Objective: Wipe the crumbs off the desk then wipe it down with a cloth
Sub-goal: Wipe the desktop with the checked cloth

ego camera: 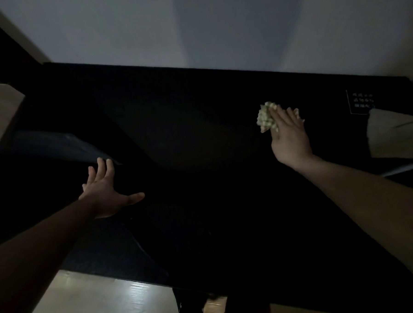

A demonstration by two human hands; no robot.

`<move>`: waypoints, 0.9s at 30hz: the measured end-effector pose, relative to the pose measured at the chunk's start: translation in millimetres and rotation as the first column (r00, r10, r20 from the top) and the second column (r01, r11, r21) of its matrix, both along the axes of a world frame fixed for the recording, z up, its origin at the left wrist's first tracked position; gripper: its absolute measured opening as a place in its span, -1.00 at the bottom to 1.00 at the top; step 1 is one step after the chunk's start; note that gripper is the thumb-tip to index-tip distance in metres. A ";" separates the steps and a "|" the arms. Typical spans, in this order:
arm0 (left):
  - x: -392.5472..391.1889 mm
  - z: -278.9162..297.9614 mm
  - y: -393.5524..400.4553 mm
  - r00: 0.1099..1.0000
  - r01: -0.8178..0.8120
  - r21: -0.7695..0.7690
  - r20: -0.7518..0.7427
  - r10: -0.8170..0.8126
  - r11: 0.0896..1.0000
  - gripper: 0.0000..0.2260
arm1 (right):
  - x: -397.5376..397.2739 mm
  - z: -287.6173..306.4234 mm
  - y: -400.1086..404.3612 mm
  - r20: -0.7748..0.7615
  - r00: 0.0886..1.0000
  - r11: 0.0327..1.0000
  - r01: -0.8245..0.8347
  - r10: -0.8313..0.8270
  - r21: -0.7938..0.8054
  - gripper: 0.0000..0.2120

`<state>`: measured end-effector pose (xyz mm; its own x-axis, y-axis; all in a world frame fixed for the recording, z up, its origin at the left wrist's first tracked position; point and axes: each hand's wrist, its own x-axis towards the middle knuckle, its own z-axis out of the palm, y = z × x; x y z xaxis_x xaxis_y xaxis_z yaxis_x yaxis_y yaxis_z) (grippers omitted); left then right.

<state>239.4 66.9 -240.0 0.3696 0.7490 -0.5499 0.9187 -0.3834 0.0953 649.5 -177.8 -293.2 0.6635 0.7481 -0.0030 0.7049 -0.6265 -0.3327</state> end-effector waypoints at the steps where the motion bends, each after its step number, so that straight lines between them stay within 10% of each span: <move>1: 0.3 1.2 -0.5 1.000 -0.002 -0.002 -0.001 0.002 1.000 0.27 | -18.6 0.0 -11.6 -0.011 0.999 0.999 -0.041 0.041 0.014 -0.46; 13: 5.6 13.5 -6.1 1.000 -0.007 -0.023 -0.018 0.007 1.000 0.26 | -280.9 8.2 -176.8 -0.202 0.798 0.822 -0.565 0.568 0.076 -0.32; 17: 4.1 10.2 -4.9 1.000 -0.001 -0.021 -0.017 0.001 1.000 0.26 | -233.5 9.0 -155.2 -0.285 0.857 0.903 -0.411 0.430 0.125 -0.35; 27: -0.7 -3.0 2.7 1.000 0.016 0.005 -0.011 -0.016 1.000 0.27 | 51.7 4.1 -24.9 0.061 0.998 0.997 0.010 -0.005 -0.077 -0.48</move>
